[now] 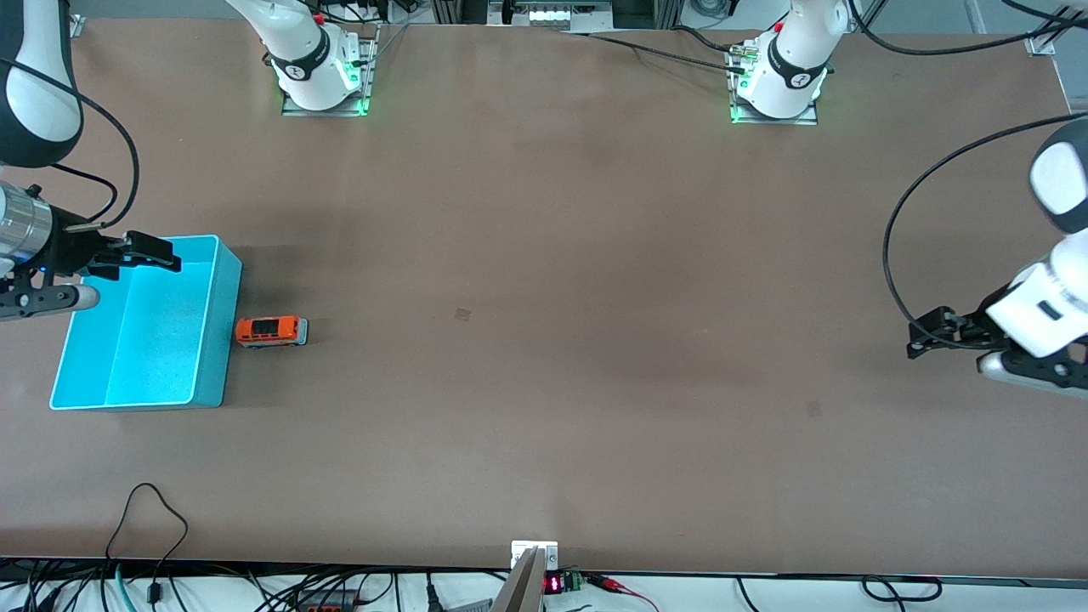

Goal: Wind up bus and store in blue box
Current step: 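Move the right gripper to the car while the left gripper withdraws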

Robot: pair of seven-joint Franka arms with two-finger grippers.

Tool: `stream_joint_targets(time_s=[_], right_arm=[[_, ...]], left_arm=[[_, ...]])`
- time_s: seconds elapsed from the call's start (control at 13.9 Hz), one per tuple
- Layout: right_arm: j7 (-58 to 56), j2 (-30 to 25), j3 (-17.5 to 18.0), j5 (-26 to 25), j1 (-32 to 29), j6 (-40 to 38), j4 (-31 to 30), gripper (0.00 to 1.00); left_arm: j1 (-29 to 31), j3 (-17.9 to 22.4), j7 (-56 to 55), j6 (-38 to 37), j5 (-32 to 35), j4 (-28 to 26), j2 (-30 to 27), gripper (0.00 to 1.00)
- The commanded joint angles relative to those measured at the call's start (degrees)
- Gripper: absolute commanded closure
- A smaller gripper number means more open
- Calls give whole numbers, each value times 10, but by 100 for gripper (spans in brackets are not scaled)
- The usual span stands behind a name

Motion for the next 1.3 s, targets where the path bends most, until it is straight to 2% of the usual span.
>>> stream_joint_targets(time_s=[0.0, 0.14, 0.29, 0.36, 0.58, 0.79, 1.23], right_arm=[[-62, -6, 3, 1, 3, -6, -25, 0], [-77, -15, 7, -5, 6, 7, -58, 0], [-129, -18, 9, -12, 6, 23, -82, 0], [-161, -20, 9, -12, 4, 40, -101, 0], [-243, -19, 9, -16, 6, 102, -155, 0], [-311, -8, 9, -25, 11, 165, -183, 0], [-436, 54, 9, -41, 16, 261, -185, 0]], left_arm=[[-8, 10, -93, -75, -32, 17, -34, 0], [-22, 24, -118, -90, -33, 19, -58, 0], [-92, 98, -117, -103, -34, 15, -72, 0], [-103, 109, -116, -117, -34, 12, -80, 0], [-87, 109, -107, -128, -33, -2, -97, 0], [-90, 106, -117, -115, -29, -46, -126, 0], [-89, 103, -109, -146, -28, -60, -154, 0]])
